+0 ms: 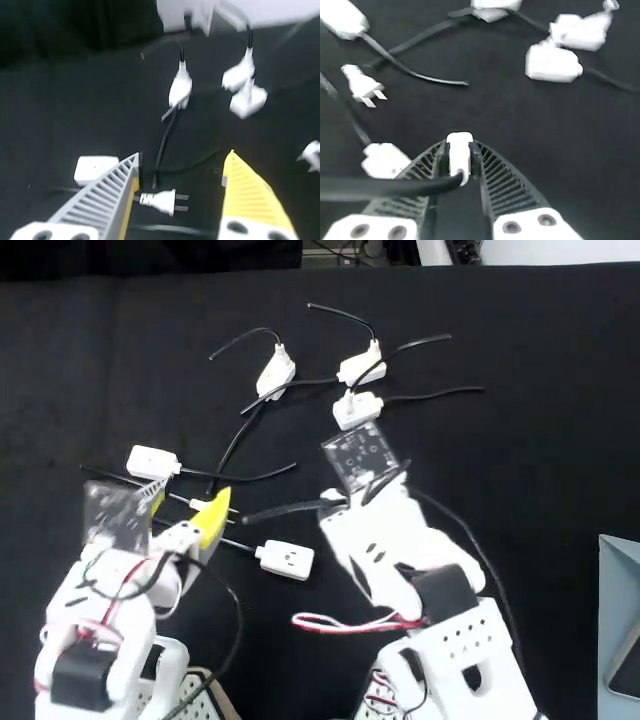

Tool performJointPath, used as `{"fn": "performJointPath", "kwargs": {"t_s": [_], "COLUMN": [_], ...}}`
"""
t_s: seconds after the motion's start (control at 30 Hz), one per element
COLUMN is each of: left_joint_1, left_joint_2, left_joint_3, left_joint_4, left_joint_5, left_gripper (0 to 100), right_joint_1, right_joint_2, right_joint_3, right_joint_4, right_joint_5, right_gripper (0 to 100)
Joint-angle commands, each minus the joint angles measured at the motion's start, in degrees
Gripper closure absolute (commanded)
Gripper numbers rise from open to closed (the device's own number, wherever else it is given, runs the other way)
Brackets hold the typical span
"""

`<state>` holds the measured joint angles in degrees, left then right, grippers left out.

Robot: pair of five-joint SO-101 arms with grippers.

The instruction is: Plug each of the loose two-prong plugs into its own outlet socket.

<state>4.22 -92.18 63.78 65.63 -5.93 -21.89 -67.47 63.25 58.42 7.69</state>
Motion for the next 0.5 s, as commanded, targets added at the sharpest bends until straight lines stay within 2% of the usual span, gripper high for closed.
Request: {"fn": "performJointPath", "kwargs": {"t_s": [0.0, 0.2, 0.37, 0.47], "left_joint_1": [-0.4, 4.8, 12.9, 18.1], "left_joint_2": [11.2, 23.4, 25.8, 28.2], "left_joint_3": [-4.6, -6.0, -5.8, -5.8], "left_joint_4": [0.2, 0.2, 0.2, 0.2], "left_joint_5": [-5.1, -18.7, -20.7, -20.7], "left_gripper": [73, 73, 73, 73], "right_joint_1": [7.2, 15.7, 25.9, 29.7], "right_joint_2": [-0.7, -0.7, -0.7, -0.7], "right_joint_3": [3.3, 8.2, 8.5, 8.7], "right_joint_4": [-5.0, -10.2, -10.1, -10.1], "right_joint_5": [-0.6, -0.4, 1.6, 2.5], "right_gripper": [98.7, 98.7, 98.7, 98.7]}}
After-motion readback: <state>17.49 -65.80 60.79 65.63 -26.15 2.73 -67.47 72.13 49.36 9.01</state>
